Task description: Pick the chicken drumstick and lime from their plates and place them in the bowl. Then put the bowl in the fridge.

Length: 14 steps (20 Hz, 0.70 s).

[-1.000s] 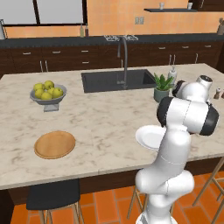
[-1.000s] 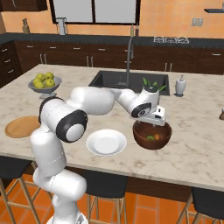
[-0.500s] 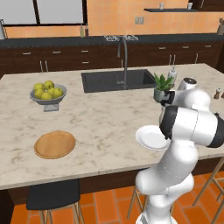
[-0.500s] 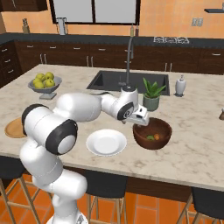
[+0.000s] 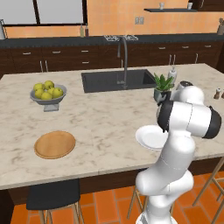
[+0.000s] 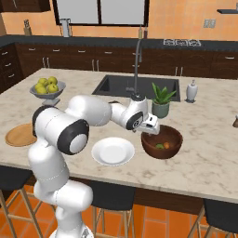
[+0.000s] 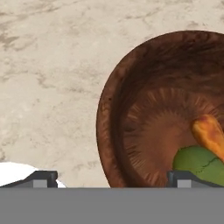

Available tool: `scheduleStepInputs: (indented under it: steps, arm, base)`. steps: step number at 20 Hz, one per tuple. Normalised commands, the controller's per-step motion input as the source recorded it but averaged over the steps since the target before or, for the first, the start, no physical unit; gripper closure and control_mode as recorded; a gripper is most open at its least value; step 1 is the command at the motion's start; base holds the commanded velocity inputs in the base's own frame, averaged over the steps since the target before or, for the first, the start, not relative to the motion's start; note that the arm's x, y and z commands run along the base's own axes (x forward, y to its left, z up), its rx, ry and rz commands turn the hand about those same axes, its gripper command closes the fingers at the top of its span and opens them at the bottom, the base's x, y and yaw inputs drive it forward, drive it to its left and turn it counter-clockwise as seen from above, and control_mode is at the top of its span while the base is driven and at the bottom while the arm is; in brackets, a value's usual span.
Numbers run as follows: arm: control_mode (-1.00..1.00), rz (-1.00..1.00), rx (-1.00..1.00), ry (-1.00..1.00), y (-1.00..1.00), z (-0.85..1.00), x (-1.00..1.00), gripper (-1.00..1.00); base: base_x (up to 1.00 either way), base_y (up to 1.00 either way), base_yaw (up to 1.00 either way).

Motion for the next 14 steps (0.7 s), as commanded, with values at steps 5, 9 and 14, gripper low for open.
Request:
scheduleStepInputs:
  steps: [5,9,14]
  arm:
    - [-1.0,0.0,0.0,0.0,0.0,-0.36,0.0,-1.0]
    - [-1.0,0.0,0.0,0.0,0.0,-0.31,0.01,-1.0]
    - [-1.0,0.0,0.0,0.0,0.0,-0.19,0.01,-1.0]
  base:
    - [0.0,0.0,0.0]
    - [0.0,0.0,0.0]
    - [0.0,0.0,0.0]
